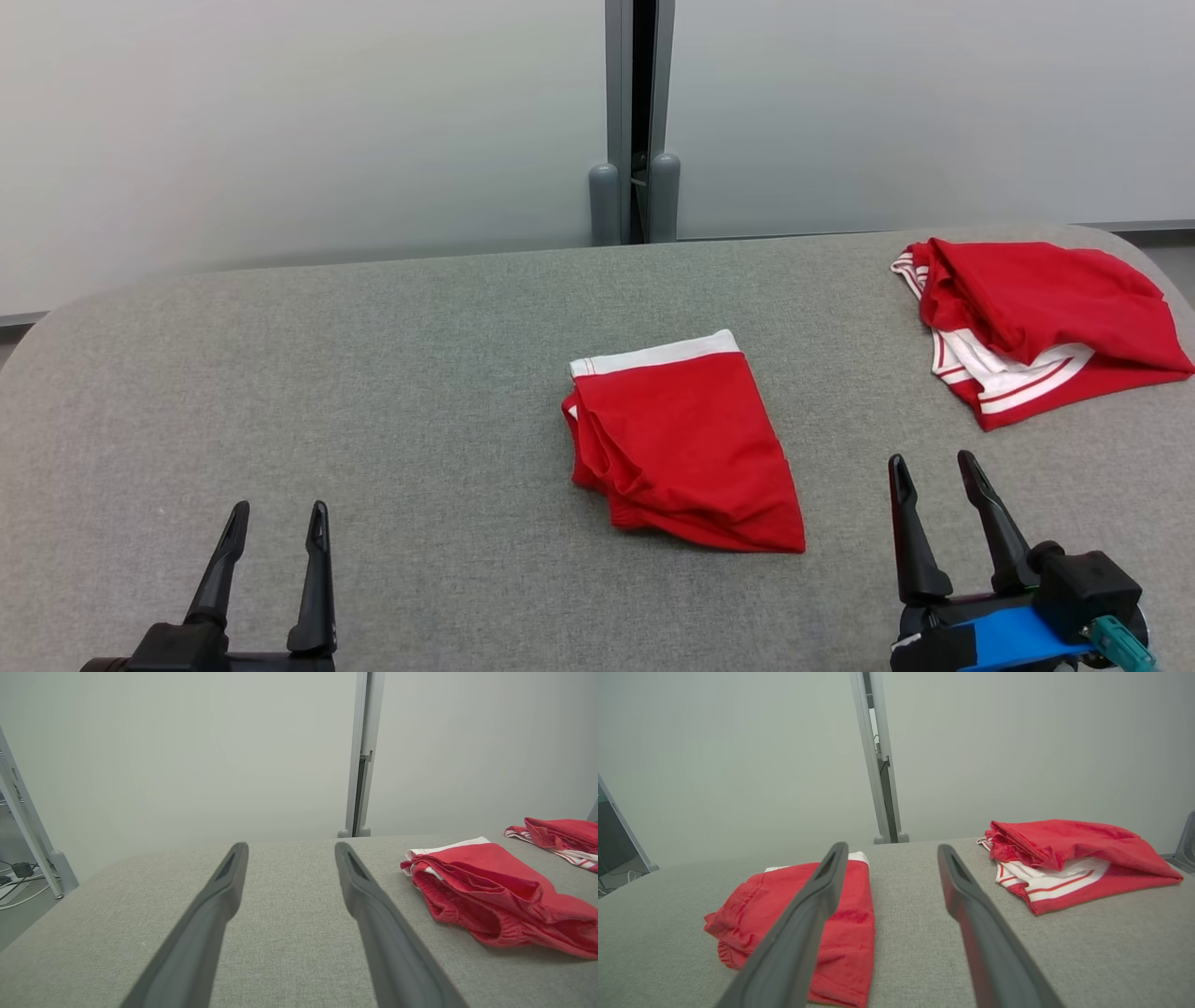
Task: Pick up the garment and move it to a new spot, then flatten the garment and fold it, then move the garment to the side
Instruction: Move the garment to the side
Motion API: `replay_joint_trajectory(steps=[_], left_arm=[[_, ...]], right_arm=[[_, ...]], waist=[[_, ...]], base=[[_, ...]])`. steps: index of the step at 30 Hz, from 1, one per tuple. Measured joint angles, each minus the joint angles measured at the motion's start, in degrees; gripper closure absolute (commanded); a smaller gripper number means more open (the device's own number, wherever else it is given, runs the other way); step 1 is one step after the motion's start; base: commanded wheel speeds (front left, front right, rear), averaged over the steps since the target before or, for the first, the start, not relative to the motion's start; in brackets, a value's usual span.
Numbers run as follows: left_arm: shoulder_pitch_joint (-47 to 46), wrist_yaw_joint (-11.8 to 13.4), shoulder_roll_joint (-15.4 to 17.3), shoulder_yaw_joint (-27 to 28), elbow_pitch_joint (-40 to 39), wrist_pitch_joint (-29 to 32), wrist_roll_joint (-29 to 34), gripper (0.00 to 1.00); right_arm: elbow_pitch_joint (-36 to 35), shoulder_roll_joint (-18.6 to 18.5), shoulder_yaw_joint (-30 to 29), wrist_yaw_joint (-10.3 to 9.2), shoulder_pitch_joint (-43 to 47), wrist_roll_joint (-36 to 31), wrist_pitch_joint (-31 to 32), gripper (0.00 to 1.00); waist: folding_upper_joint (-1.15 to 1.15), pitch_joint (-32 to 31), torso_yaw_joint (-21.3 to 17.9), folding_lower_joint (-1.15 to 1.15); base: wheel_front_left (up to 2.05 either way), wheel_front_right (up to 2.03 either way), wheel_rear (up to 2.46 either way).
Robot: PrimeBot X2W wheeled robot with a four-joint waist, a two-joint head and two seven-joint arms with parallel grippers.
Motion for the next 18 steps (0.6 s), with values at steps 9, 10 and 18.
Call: replay_joint_trajectory(steps=[9, 10, 18], left_arm=[[-0.32, -0.01, 0.00, -0.23, -0.10, 0.00, 0.02, 0.00], [-0.59, -0.01, -0.01, -0.25, -0.14, 0.00, 0.02, 0.00], [-3.24, -0.16, -0.01, -1.53, -0.14, 0.00, -0.04, 0.00]], right_arm=[[1.97, -1.76, 0.42, 0.00, -4.91, -0.25, -0.01, 0.00], [2.27, -2.13, 0.85, 0.00, -6.31, -0.26, 0.00, 0.00], [10.84, -3.82, 4.57, 0.00, -19.72, -1.35, 2.00, 0.00]], waist=[[0.00, 0.90, 0.48, 0.00], [0.00, 1.24, 0.54, 0.00], [0.00, 4.08, 1.77, 0.00]], base=[[0.00, 0.00, 0.00], [0.00, 0.00, 0.00], [0.00, 0.00, 0.00]])
